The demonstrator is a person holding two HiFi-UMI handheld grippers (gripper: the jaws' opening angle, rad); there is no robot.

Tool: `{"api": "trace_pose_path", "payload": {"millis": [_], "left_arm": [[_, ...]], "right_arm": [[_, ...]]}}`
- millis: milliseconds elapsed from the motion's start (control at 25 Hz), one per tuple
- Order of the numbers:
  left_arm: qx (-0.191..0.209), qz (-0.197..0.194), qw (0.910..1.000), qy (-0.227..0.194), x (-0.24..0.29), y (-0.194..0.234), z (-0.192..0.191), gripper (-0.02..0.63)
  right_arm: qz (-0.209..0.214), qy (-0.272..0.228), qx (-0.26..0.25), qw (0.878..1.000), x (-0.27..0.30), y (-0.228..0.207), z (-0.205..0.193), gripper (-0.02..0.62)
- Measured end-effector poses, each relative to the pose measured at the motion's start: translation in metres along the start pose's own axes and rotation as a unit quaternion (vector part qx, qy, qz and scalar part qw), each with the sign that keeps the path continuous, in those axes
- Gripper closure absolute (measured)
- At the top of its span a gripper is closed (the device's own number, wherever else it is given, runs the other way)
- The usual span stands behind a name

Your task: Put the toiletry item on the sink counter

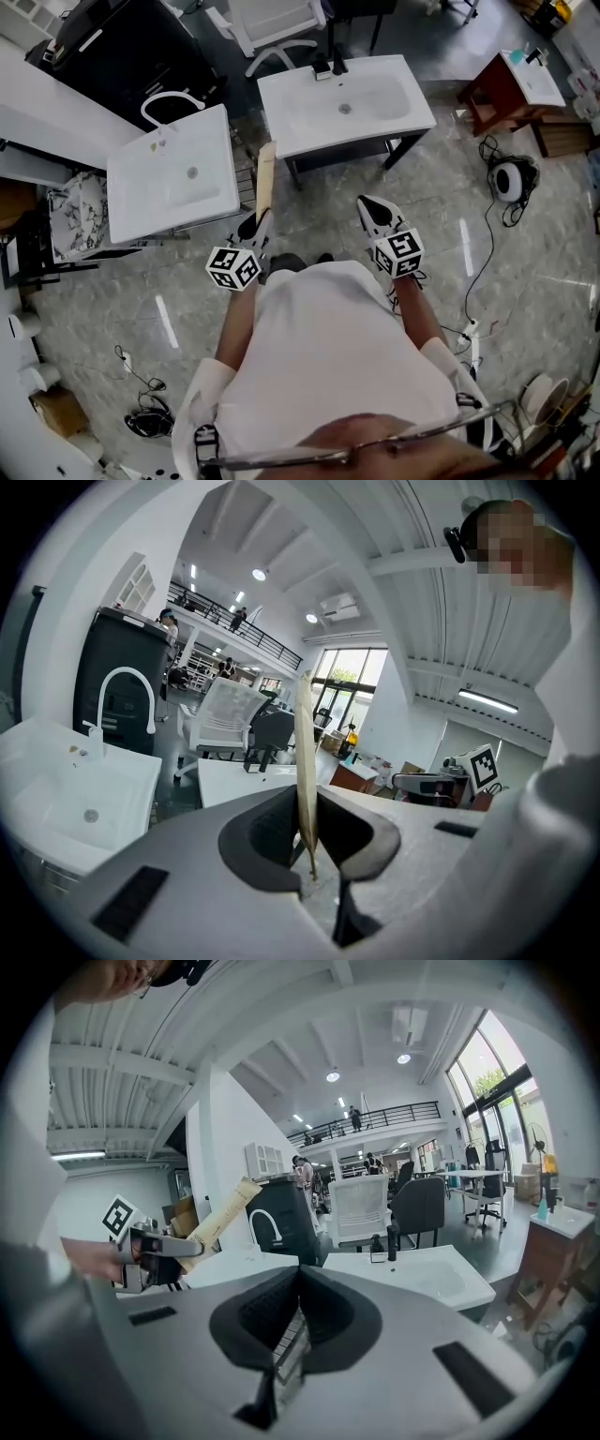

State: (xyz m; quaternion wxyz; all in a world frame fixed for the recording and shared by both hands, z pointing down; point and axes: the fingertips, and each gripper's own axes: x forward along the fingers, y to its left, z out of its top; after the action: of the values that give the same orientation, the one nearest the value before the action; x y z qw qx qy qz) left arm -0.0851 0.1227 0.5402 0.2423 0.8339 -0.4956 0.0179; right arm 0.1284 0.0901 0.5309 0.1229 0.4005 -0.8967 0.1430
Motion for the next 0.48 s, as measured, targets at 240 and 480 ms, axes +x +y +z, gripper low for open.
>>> {"api": "trace_pose_path", "payload": {"millis": [240, 480], "left_arm": [[-0.010, 0.011, 0.9999, -0.001, 0.009, -0.001, -0.005, 0.563], [-0.015, 0.019, 0.9997, 0.002, 0.019, 0.009, -0.003, 0.563]], "right_arm": [[0.005, 0.000, 0.002, 1.000, 0.002, -0.013, 0.000, 0.589], [0.013, 0.008, 0.001, 1.000, 0.015, -0.019, 0.002, 0.589]]}}
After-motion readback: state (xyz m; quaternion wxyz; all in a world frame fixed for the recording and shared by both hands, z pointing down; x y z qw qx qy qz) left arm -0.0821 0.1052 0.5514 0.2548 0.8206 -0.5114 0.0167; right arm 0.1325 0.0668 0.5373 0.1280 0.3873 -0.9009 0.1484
